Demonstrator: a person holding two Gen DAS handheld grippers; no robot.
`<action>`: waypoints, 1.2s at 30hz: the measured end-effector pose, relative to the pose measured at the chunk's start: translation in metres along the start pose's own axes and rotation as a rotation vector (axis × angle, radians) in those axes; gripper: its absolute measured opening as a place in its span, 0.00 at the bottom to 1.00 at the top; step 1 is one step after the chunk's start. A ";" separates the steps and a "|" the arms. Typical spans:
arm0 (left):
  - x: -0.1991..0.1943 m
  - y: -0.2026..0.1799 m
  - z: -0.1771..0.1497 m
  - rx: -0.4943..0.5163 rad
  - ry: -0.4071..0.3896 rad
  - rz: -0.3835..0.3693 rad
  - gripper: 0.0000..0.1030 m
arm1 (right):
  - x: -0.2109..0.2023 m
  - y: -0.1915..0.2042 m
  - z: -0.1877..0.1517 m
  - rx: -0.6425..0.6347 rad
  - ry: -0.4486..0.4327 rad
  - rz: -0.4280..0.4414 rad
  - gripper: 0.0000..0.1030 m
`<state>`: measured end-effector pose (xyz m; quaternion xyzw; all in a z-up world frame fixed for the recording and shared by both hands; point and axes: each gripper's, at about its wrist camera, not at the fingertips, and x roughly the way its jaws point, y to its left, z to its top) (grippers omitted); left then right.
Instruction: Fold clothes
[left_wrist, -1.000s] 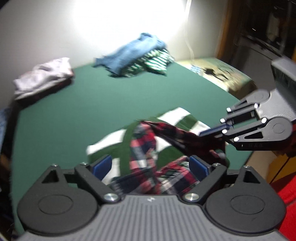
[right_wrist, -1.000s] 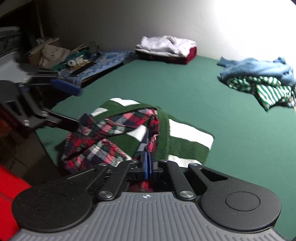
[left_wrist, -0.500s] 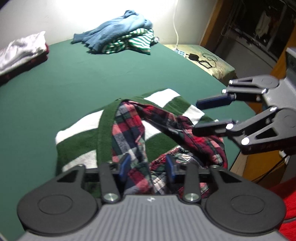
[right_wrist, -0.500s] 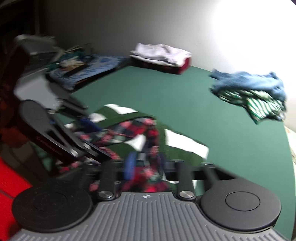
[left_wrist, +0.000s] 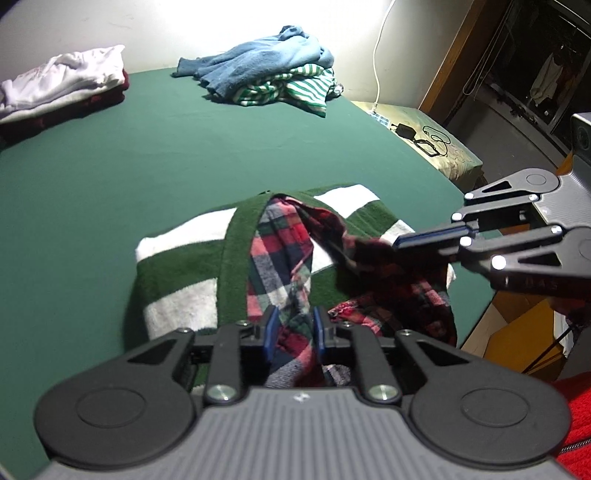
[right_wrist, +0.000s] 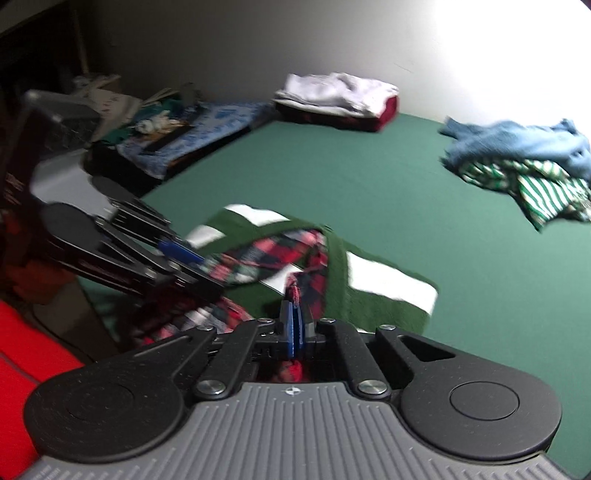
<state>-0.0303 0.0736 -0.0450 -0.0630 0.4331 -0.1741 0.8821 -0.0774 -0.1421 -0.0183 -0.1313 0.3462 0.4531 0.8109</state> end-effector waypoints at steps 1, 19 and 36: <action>0.000 0.000 0.000 0.001 0.000 0.001 0.14 | 0.003 0.004 0.001 -0.014 0.002 0.007 0.02; -0.003 -0.012 0.000 0.077 -0.010 0.037 0.14 | 0.014 0.012 -0.002 -0.094 0.046 -0.067 0.04; -0.011 -0.025 -0.001 0.098 -0.045 0.065 0.13 | 0.000 0.016 0.002 -0.122 0.013 -0.074 0.38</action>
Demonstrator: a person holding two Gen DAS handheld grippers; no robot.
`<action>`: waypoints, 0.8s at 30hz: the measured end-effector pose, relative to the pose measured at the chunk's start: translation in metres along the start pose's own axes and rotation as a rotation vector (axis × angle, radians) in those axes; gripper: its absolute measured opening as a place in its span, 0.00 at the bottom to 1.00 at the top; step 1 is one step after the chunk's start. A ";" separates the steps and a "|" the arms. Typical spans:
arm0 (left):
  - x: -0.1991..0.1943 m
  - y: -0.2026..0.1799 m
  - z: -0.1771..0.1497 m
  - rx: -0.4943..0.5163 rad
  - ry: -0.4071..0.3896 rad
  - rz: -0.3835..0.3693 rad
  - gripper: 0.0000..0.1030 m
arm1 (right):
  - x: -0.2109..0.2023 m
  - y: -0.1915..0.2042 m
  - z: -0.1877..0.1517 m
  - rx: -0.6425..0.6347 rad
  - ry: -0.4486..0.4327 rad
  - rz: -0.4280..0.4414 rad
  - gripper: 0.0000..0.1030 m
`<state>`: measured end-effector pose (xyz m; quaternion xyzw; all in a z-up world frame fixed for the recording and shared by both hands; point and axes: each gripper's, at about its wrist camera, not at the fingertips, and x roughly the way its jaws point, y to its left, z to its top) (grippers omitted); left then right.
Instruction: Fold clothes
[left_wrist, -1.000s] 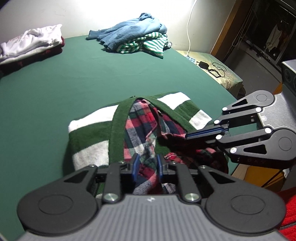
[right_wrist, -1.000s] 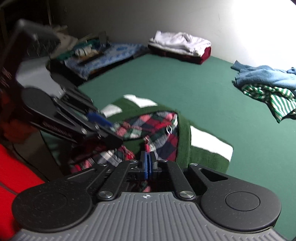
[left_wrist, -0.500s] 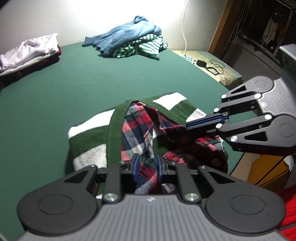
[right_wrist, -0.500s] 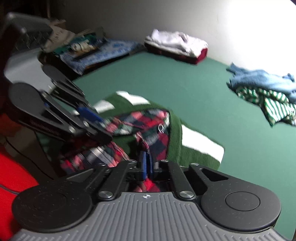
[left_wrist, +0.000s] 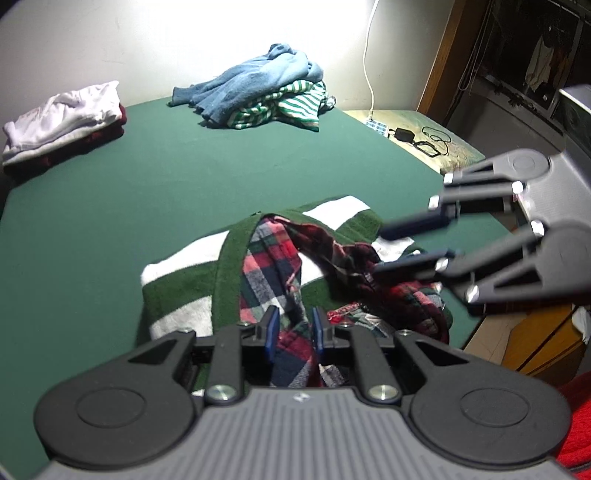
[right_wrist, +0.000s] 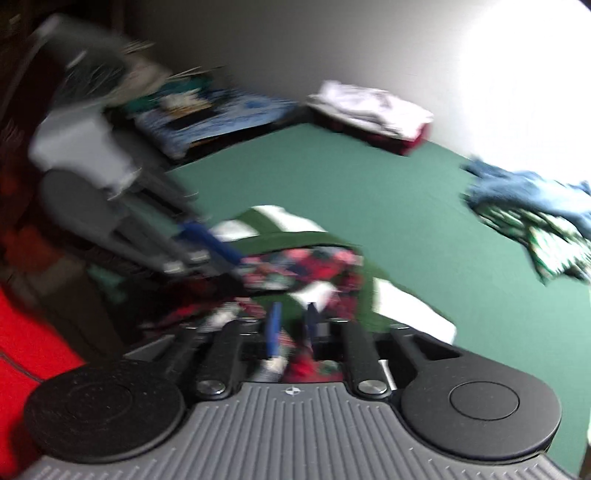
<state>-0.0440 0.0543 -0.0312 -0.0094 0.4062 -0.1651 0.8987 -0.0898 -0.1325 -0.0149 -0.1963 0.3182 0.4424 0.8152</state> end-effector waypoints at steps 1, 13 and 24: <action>0.001 0.000 -0.001 0.003 0.004 -0.001 0.13 | 0.001 -0.006 -0.002 0.018 0.008 -0.010 0.38; 0.009 0.002 -0.003 0.004 0.038 0.002 0.13 | 0.011 -0.021 -0.009 0.136 0.006 0.098 0.00; 0.010 0.002 -0.004 0.012 0.044 0.016 0.13 | 0.026 -0.038 -0.007 0.126 0.032 0.089 0.31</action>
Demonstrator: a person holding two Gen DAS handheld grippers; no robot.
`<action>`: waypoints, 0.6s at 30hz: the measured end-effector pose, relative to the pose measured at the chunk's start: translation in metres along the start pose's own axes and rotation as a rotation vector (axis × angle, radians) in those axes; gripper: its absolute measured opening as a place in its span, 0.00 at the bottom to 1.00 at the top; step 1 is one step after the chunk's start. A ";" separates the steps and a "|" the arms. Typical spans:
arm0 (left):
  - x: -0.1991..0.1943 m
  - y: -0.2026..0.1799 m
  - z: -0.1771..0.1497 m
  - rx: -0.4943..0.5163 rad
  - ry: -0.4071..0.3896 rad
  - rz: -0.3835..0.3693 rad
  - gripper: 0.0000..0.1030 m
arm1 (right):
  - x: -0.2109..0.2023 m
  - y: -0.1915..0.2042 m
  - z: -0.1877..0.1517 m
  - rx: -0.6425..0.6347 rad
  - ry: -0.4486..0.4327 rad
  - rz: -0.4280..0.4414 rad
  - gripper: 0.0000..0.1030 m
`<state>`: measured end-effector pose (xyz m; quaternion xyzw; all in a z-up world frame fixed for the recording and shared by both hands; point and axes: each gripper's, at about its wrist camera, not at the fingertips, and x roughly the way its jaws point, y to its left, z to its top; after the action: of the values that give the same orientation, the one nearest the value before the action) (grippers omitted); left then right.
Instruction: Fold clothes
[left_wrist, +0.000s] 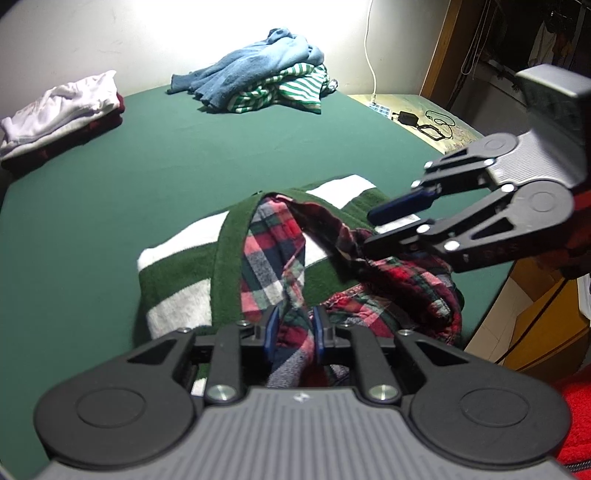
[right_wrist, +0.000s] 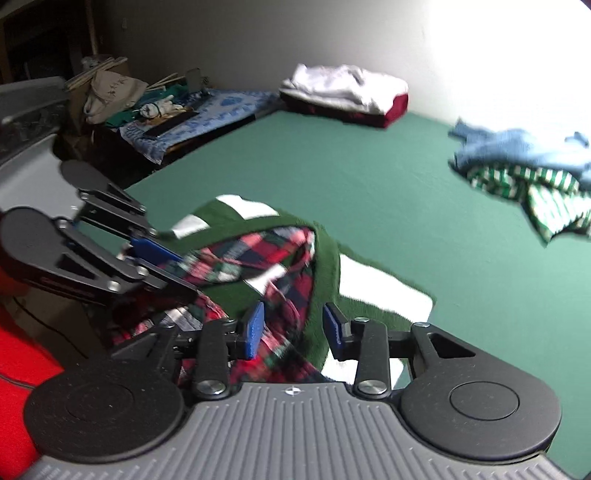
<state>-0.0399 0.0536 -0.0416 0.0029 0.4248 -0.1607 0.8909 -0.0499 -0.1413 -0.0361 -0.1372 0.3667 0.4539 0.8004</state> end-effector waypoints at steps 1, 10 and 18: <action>0.000 0.000 0.000 0.001 0.000 -0.002 0.13 | 0.003 -0.003 -0.001 0.019 0.007 0.018 0.28; -0.009 0.004 0.003 0.001 -0.020 -0.033 0.13 | -0.014 0.013 0.004 -0.002 -0.014 0.052 0.05; -0.023 0.011 0.008 -0.026 -0.055 -0.042 0.11 | -0.005 0.053 0.013 -0.122 0.027 0.052 0.05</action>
<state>-0.0440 0.0696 -0.0204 -0.0222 0.4024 -0.1737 0.8986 -0.0891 -0.1082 -0.0171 -0.1821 0.3527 0.4941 0.7735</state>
